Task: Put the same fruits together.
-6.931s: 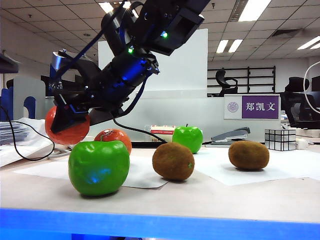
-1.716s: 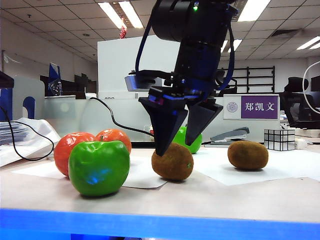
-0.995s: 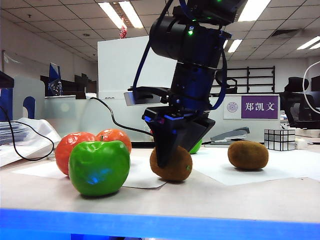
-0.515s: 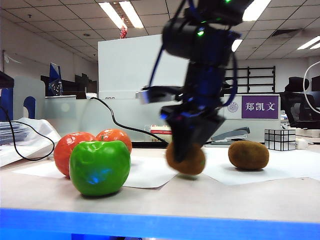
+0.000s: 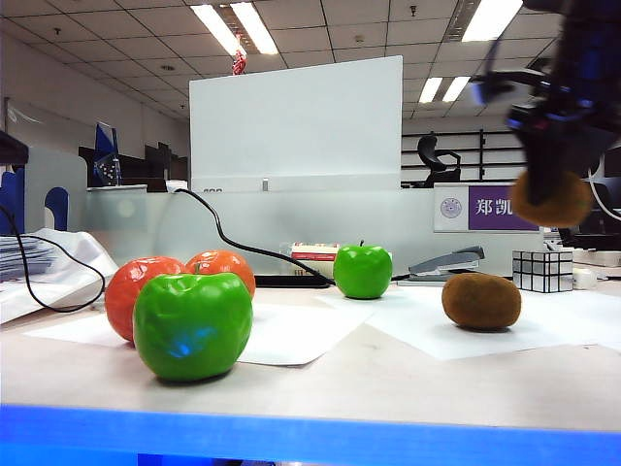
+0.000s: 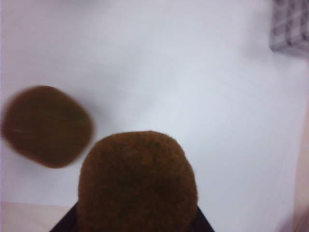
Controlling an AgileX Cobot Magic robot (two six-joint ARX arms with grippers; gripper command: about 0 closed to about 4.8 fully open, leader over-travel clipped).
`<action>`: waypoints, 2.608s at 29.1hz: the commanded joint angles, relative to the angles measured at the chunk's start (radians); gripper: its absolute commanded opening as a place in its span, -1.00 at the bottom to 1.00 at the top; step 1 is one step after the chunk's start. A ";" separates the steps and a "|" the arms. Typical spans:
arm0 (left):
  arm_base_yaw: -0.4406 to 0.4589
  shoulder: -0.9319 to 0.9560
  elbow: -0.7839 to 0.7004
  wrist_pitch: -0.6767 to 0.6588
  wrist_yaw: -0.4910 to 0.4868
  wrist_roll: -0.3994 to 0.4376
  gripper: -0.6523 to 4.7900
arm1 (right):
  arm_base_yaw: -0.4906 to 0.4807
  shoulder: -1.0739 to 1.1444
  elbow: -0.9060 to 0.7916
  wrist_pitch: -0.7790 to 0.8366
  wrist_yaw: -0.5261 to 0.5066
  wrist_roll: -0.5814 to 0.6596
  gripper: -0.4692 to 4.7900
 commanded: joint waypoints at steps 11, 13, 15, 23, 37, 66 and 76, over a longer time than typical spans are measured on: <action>0.000 -0.001 0.001 0.012 0.006 0.005 1.00 | -0.087 0.052 -0.180 0.185 -0.138 0.037 -0.85; 0.000 -0.002 0.001 0.013 0.006 0.005 1.00 | -0.087 0.056 -0.180 0.192 -0.139 0.037 -0.85; 0.000 -0.001 0.001 0.013 0.006 0.005 1.00 | -0.087 0.067 -0.180 0.203 -0.142 0.039 -0.85; 0.000 -0.002 0.001 0.013 0.007 0.004 1.00 | -0.084 0.127 -0.180 0.237 -0.154 0.083 0.43; 0.000 -0.002 0.001 0.009 0.010 0.004 1.00 | -0.084 0.126 -0.178 0.270 -0.157 0.087 0.88; -0.188 -0.001 0.002 -0.033 -0.016 0.038 1.00 | -0.080 -0.214 -0.061 0.376 -0.353 0.216 1.00; -0.397 0.005 0.001 0.041 -0.417 0.119 1.00 | -0.021 -0.278 -0.061 0.385 -0.372 0.234 1.00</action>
